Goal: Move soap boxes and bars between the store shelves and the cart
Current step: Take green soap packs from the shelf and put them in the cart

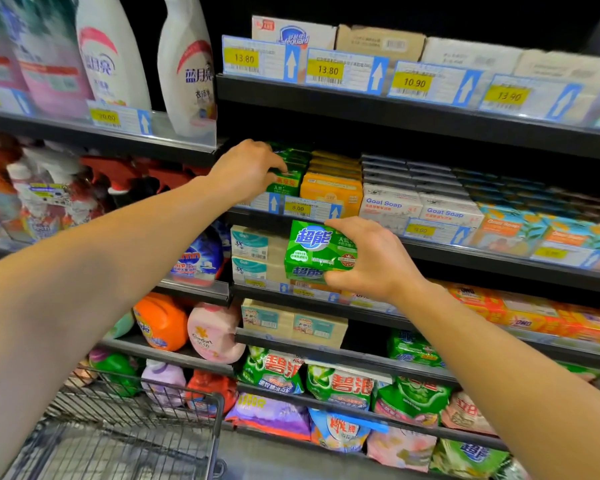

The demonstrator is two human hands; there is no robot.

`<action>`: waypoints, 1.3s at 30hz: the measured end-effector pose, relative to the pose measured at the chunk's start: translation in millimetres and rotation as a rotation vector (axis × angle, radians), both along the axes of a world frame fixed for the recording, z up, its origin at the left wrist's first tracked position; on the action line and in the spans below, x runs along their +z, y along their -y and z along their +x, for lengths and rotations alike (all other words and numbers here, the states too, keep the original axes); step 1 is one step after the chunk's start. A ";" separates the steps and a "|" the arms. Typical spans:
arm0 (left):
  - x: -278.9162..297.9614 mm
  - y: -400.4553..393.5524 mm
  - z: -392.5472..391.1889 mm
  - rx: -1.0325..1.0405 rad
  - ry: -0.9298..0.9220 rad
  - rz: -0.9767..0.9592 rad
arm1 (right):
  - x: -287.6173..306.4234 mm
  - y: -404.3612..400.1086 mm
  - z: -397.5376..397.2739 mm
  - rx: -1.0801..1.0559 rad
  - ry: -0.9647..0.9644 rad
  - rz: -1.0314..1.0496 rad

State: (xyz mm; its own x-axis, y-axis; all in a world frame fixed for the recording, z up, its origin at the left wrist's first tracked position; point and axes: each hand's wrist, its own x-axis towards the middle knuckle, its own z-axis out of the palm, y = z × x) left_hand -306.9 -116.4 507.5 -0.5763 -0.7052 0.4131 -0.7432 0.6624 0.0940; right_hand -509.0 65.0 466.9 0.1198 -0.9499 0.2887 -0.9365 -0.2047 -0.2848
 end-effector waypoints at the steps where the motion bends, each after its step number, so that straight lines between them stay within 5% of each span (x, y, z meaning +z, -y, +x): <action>1: 0.6 1.4 -1.2 0.005 0.002 0.003 | 0.3 0.1 -0.7 -0.004 0.004 -0.001; 11: 5.0 -5.7 -3.4 0.031 -0.003 0.040 | 4.8 0.7 -0.3 -0.010 0.045 -0.005; 16: 17.8 -49.2 4.7 -0.182 -0.300 0.164 | 23.1 8.0 4.0 0.006 0.119 -0.011; 21: 9.5 -80.4 14.0 -0.273 0.107 0.244 | 41.6 19.0 20.6 0.026 0.190 -0.042; 27: 2.5 -76.7 19.3 -0.217 -0.051 0.110 | 50.3 30.4 35.8 0.035 0.220 -0.085; 33: 14.4 -63.0 41.6 -0.144 -0.081 0.059 | 42.4 38.2 25.4 0.021 0.142 -0.174; 39: 31.0 -48.7 65.2 -0.040 -0.089 0.032 | 29.9 49.7 -0.5 -0.155 -0.161 -0.112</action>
